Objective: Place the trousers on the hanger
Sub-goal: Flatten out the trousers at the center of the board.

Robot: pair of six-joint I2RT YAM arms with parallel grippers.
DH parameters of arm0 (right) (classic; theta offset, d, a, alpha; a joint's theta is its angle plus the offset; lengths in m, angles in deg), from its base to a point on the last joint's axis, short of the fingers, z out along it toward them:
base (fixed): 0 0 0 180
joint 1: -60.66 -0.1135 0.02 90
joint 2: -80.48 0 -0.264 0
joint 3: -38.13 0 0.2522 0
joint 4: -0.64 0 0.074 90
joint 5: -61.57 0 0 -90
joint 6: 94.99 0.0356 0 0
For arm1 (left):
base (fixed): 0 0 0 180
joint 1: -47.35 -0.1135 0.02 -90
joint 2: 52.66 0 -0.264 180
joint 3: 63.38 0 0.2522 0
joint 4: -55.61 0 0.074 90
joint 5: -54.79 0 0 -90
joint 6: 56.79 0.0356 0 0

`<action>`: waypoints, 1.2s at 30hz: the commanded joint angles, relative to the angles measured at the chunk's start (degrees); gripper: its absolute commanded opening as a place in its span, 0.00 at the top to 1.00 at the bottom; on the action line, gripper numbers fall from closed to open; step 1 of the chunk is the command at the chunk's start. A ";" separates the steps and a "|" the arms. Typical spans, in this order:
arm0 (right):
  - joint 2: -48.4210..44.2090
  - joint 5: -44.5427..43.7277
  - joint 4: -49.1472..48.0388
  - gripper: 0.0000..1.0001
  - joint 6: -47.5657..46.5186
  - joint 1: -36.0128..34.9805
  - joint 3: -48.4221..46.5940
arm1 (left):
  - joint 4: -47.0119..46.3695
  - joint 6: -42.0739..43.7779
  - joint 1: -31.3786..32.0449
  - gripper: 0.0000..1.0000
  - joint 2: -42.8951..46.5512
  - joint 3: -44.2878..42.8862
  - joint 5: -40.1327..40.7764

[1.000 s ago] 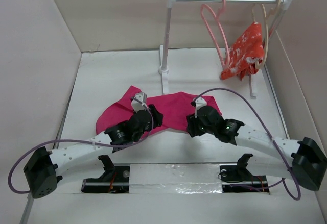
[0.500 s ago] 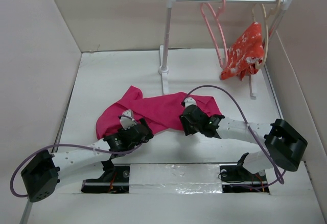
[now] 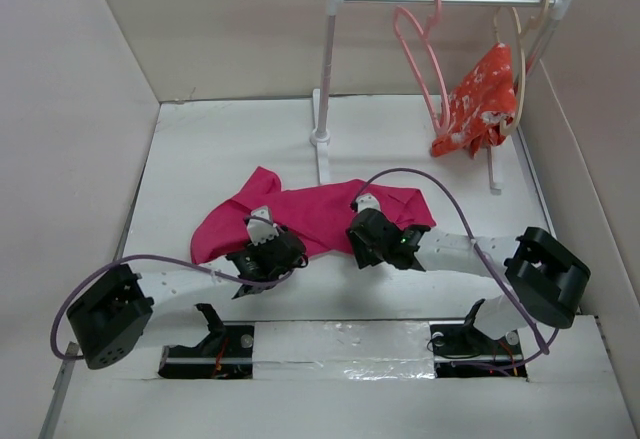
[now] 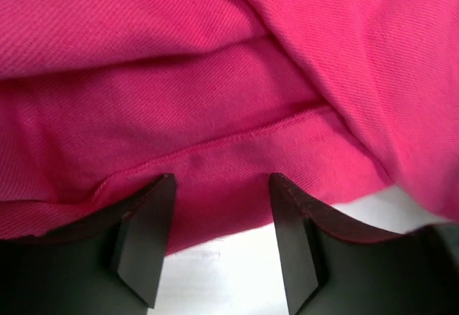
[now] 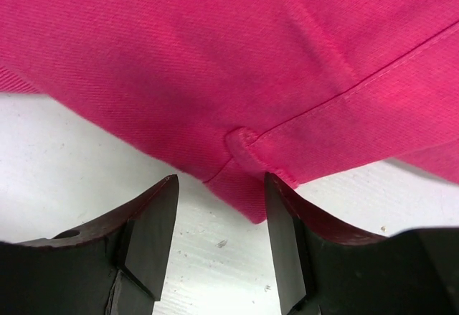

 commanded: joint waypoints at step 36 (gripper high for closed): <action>-24.87 6.07 1.05 1.00 -4.00 39.28 -12.95 | -6.12 18.28 4.10 0.59 15.89 -2.95 -0.59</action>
